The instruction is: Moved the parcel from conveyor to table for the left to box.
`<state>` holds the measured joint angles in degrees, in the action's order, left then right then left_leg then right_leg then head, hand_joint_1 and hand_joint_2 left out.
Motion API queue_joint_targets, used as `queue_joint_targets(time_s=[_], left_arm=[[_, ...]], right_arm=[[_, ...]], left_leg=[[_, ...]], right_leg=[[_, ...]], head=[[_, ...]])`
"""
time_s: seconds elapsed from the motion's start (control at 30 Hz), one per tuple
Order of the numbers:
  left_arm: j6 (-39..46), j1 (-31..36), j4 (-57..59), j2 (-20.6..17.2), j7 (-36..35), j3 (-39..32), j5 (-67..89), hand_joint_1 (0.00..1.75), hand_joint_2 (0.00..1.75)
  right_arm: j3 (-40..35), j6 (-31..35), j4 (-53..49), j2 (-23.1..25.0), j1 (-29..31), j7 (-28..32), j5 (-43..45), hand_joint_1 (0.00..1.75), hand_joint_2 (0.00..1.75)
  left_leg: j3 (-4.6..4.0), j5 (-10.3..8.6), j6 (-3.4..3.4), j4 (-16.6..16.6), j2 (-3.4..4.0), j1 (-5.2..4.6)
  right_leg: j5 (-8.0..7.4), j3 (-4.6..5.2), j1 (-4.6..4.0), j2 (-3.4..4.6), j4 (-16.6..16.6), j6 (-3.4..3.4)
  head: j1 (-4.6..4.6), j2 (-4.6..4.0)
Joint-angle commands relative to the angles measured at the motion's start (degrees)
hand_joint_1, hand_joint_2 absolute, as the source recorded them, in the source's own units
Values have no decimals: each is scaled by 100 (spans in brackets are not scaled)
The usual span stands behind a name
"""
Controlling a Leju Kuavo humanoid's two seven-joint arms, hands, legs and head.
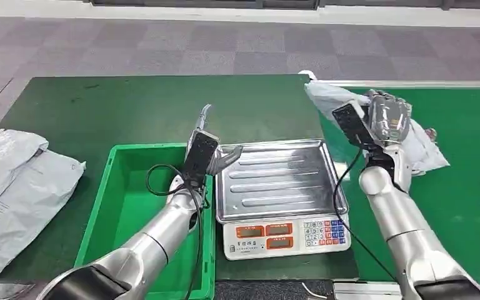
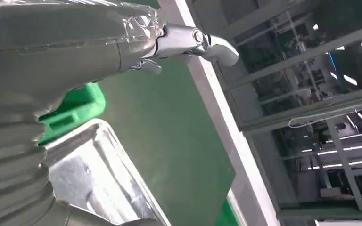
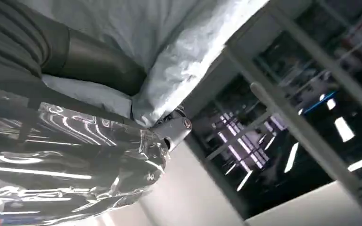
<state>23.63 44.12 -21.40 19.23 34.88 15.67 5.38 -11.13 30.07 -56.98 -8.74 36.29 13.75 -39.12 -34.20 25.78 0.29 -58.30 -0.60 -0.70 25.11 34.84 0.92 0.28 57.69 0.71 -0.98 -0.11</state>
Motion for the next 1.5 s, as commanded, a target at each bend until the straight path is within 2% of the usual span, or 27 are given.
queue_joint_targets(time_s=[0.03,0.17,0.3,0.37,0.47,0.63,0.67,0.7,0.77,0.87,1.0,1.07,1.13,1.33,1.4,1.5], left_arm=[[24,361,267,75,-242,-78,110,0,175],[9,346,222,-40,-180,-179,141,0,175],[-20,343,185,-82,-149,-241,176,0,175],[-46,322,147,-77,-146,-276,232,0,175],[-87,326,132,-63,-159,-296,312,0,175],[-173,371,152,-29,-197,-313,476,0,175],[-196,372,151,-27,-190,-310,490,0,175],[-218,383,166,-8,-186,-310,543,0,175],[-223,398,176,22,-197,-308,604,0,175],[-259,457,206,21,-203,-341,663,0,175],[-442,475,186,20,-196,-319,719,0,175],[-547,496,171,36,-272,-280,815,0,175],[-723,510,160,44,-363,-304,846,0,175],[-802,510,172,41,-374,-317,857,0,175],[-1020,529,196,23,-451,-318,865,0,175],[-1180,524,203,-13,-477,-287,918,0,175]], right_arm=[[-1448,-339,732,800,485,-199,-272,175,175],[-2045,-745,853,1109,311,-152,-89,175,175],[-2271,-990,973,1469,193,-135,39,175,175],[-2346,-1251,662,1675,-87,-167,-1,175,175],[-2441,-1427,351,1717,-351,-212,-78,175,175],[-2654,-2156,671,1968,-582,341,248,175,175],[-2687,-2263,680,1995,-590,491,319,2,175],[-2724,-2480,682,2035,-613,812,562,0,175],[-2542,-2430,315,1939,-777,1002,957,0,175],[-2272,-2370,-760,1522,-1084,959,1288,0,175],[-1805,-2073,-1544,1443,-1308,1155,1459,0,175],[-1359,-2119,-1998,1358,-1405,931,1443,0,175],[-849,-2345,-2082,1345,-1462,995,1603,0,175],[-763,-2378,-1962,1445,-1486,1064,1591,0,175],[-495,-2479,-1743,1230,-1400,1202,2043,0,175],[-51,-3008,-1275,898,-1227,1624,3056,0,175]], left_leg=[[13,12,-13,-2,46,9],[22,10,-16,6,52,9],[21,9,-16,6,45,17],[16,6,-16,6,39,16],[11,5,-15,5,31,18],[13,4,-17,7,20,20],[8,4,-15,4,23,17],[13,6,-17,7,30,18],[8,5,-16,4,29,18],[6,3,-19,4,20,20],[4,4,-18,0,14,19],[1,4,-18,-1,9,19],[-5,1,-16,-2,0,13],[0,1,-16,1,10,14],[11,2,-21,8,12,17],[3,-3,-17,3,0,15]], right_leg=[[-4,-3,-9,39,-3,-7],[-3,-6,-10,44,-6,-11],[-2,-5,-17,38,-8,-10],[-1,-2,-16,33,-6,-10],[2,0,-17,26,-4,-10],[5,-5,-19,13,-7,-13],[4,2,-16,18,-3,-11],[4,-1,-17,25,-5,-12],[4,1,-17,22,-3,-12],[3,4,-19,5,-4,-18],[4,4,-19,2,-4,-16],[5,5,-18,-6,-3,-15],[7,11,-12,-13,3,-15],[1,5,-14,0,-5,-15],[0,-7,-17,-1,-13,-17],[0,0,-16,-12,-9,-15]], head=[[0,-2],[0,0],[0,0],[0,0],[0,0],[0,0],[0,0],[0,0],[0,0],[0,0],[0,0],[-2,0],[0,0],[0,0],[0,0],[0,0]])
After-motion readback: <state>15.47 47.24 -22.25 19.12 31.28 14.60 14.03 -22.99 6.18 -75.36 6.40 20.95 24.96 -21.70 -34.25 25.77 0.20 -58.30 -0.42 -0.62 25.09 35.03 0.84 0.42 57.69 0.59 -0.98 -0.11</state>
